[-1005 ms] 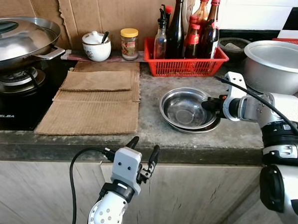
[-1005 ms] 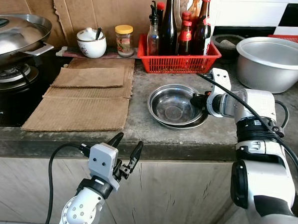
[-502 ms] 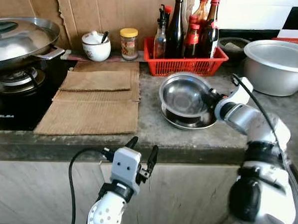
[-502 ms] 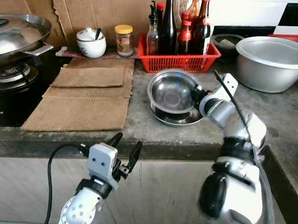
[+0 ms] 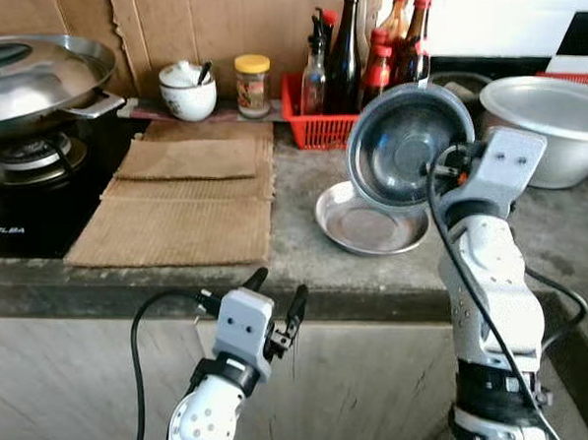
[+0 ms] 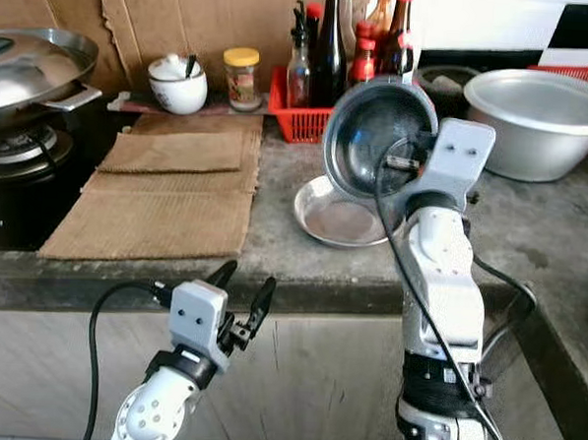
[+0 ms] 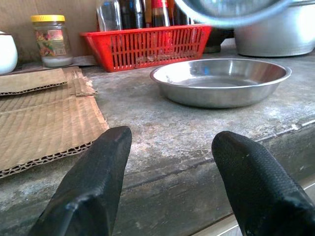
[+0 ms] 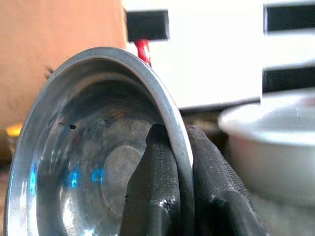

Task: Kitchen organization

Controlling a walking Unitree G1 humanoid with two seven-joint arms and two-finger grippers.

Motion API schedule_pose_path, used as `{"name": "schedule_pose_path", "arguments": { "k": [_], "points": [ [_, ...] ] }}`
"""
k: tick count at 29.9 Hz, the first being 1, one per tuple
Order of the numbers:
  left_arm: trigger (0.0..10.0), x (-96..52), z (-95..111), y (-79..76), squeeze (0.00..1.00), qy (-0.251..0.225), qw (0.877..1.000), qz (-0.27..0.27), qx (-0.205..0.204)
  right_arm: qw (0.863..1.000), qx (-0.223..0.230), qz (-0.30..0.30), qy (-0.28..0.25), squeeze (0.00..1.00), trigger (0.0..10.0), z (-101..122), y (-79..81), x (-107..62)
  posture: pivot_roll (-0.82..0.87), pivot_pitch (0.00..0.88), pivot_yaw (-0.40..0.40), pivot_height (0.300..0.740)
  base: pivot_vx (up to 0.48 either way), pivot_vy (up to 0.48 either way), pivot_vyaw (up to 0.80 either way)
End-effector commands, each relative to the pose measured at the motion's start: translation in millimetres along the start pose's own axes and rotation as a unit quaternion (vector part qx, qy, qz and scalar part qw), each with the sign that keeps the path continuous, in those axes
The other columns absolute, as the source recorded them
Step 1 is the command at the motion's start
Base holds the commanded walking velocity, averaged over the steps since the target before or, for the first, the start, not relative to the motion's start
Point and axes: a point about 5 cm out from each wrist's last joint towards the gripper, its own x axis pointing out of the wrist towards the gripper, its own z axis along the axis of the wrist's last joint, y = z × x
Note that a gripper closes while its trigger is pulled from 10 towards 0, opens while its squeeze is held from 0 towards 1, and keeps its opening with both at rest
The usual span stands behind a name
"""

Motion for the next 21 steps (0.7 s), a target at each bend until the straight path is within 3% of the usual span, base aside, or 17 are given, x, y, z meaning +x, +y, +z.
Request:
{"name": "schedule_pose_path", "arguments": {
  "k": [1,9,17,21],
  "points": [
    [10.0,-0.9,2,-0.8,0.00,0.000,1.000,-0.004,-0.004,1.000,-0.008,0.014,-0.026,0.00,0.0,8,5.8,-4.4,0.02,0.052,-0.004,0.740,0.000,0.000,0.00],
    [10.0,0.8,6,1.0,0.00,-0.009,1.000,0.000,-0.005,0.998,-0.026,0.031,-0.055,0.00,0.0,4,17.1,-15.6,0.03,0.049,-0.005,0.740,0.000,0.000,0.00],
    [10.0,0.3,6,1.6,0.00,-0.007,1.000,-0.001,-0.004,0.997,-0.032,0.025,-0.064,0.00,0.0,4,16.5,-15.8,0.02,0.047,-0.004,0.740,0.000,0.000,0.00],
    [10.0,1.4,6,-0.2,0.00,-0.008,1.000,-0.003,-0.005,0.997,-0.035,0.026,-0.063,0.00,0.0,2,17.1,-15.8,0.02,0.047,-0.005,0.740,-0.259,0.000,0.00]
  ]
}}
